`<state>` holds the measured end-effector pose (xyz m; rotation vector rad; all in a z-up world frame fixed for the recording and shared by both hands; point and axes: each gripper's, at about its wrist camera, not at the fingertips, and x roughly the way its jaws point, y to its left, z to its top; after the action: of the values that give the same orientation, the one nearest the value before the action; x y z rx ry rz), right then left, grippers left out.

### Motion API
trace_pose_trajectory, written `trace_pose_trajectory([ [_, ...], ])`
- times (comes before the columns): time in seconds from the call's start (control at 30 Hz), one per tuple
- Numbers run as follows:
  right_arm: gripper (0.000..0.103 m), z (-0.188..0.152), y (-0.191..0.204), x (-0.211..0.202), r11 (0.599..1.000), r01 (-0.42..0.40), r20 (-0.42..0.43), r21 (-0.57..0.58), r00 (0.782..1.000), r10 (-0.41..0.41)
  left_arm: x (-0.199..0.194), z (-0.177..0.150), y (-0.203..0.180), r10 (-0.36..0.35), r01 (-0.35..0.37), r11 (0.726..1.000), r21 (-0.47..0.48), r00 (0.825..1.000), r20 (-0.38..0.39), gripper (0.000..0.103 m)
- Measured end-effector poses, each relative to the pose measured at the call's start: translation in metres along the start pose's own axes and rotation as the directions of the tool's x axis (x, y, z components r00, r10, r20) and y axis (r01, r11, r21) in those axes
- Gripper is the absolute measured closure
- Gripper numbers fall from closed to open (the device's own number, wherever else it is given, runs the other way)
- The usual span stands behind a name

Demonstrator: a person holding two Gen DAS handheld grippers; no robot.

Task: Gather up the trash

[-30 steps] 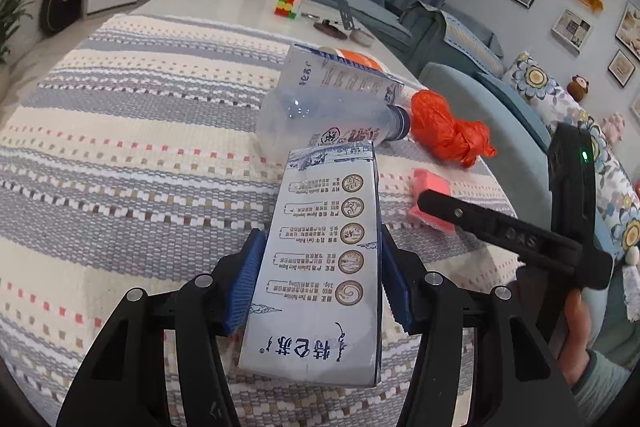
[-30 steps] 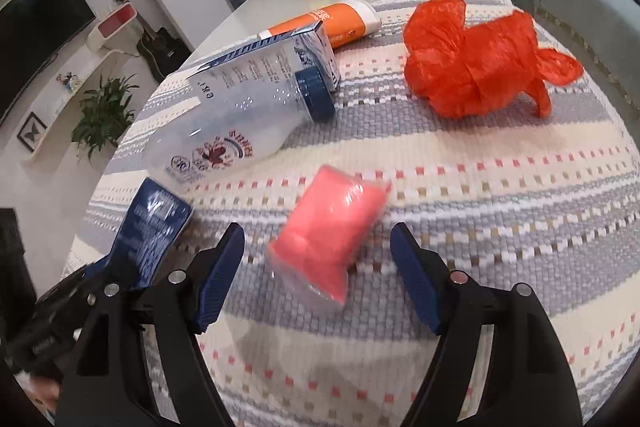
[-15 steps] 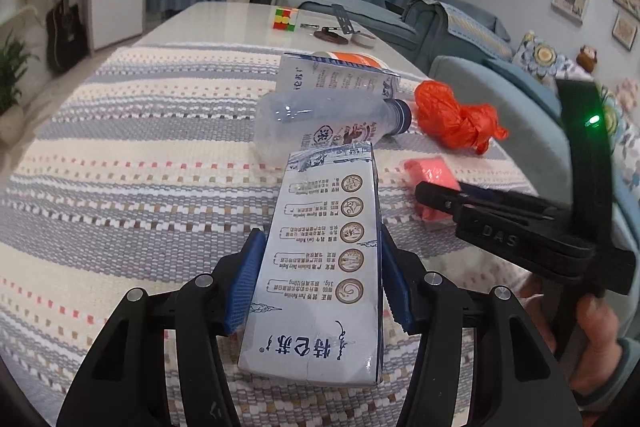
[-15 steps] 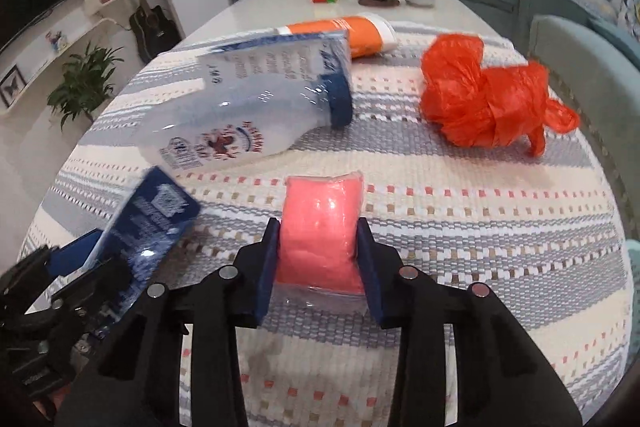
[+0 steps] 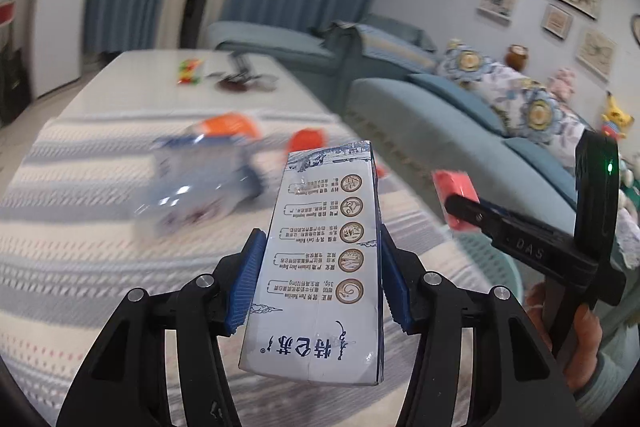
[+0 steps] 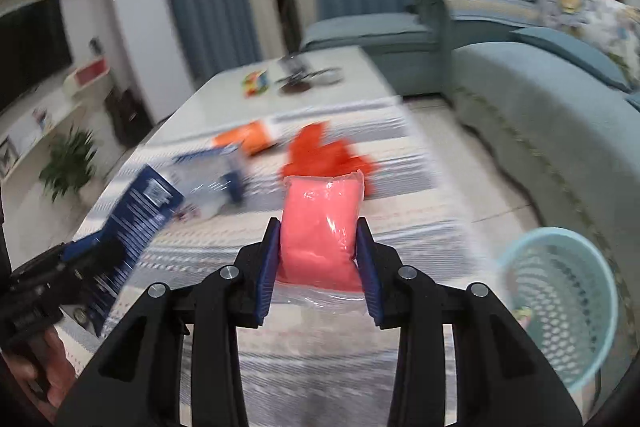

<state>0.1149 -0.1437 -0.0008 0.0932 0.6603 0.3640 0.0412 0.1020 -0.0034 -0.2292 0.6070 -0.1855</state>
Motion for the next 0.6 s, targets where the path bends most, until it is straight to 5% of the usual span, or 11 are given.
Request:
trace_pose_trajectory([
  [0.27, 0.069, -0.001, -0.094, -0.061, 0.977, 0.210, 0.066, 0.043, 0.975, -0.212, 0.029, 0.029, -0.108, -0.121, 0.119, 0.982, 0.149, 0.993, 0.006, 0.050],
  [0.6, 0.069, -0.052, -0.206, -0.066, 0.917, 0.314, -0.071, 0.246, 0.949, -0.306, 0.122, 0.018, -0.199, -0.191, 0.224, 0.952, 0.211, 0.968, -0.165, 0.050],
])
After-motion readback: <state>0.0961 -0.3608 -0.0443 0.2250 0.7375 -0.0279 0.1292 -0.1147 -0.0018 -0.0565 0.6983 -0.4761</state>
